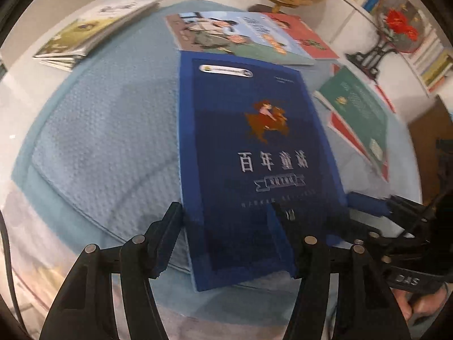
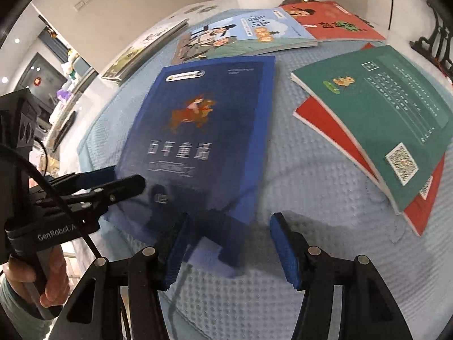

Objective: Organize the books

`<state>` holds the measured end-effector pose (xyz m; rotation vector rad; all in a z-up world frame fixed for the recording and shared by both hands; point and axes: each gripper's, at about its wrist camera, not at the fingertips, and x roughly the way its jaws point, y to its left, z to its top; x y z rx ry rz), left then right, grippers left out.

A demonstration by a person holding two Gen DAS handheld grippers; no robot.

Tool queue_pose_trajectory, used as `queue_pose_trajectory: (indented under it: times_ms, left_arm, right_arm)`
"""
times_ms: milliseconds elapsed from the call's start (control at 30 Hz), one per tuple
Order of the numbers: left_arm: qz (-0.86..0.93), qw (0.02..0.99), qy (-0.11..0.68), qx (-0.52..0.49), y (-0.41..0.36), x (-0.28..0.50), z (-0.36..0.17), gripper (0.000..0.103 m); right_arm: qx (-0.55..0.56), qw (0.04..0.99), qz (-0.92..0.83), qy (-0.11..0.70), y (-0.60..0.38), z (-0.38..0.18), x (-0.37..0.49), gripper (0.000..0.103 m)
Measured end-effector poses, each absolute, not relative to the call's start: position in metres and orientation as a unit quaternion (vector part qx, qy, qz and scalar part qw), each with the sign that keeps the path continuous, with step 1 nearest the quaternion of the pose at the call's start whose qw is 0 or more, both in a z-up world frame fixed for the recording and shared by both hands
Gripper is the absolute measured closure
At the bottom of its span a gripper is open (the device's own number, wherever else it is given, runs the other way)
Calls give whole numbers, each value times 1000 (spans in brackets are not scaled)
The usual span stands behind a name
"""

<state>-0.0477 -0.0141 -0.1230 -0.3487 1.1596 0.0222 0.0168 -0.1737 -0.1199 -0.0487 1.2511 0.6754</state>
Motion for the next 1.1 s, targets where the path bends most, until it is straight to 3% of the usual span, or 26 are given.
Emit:
queue_pose_trajectory:
  times_ms: [200,433,667,967,1067,1100]
  left_arm:
    - [-5,823,528,-208,-13,-57,-115,45]
    - [-42,837,445,-317,-1,-77,-83,49]
    - [21,820,481,-310,1,-75,-119,59]
    - [-54,754,436,-488,25,-83,-135,62]
    - [-43,772,450,-447,10,-75,-129,63]
    - [-30,781,462,-419,2,-71,-128,68]
  right_arm:
    - [6,749,321,579,-182,-123,23,44]
    - [15,747,345,568,-187,-123,20,39]
    - [42,754,341,560,-193,-124,19,39]
    - [34,759,344,551,-190,-125,15,36]
    - [43,758,341,554,-191,-126,17,36]
    - [47,758,340,555,-192,-126,18,36]
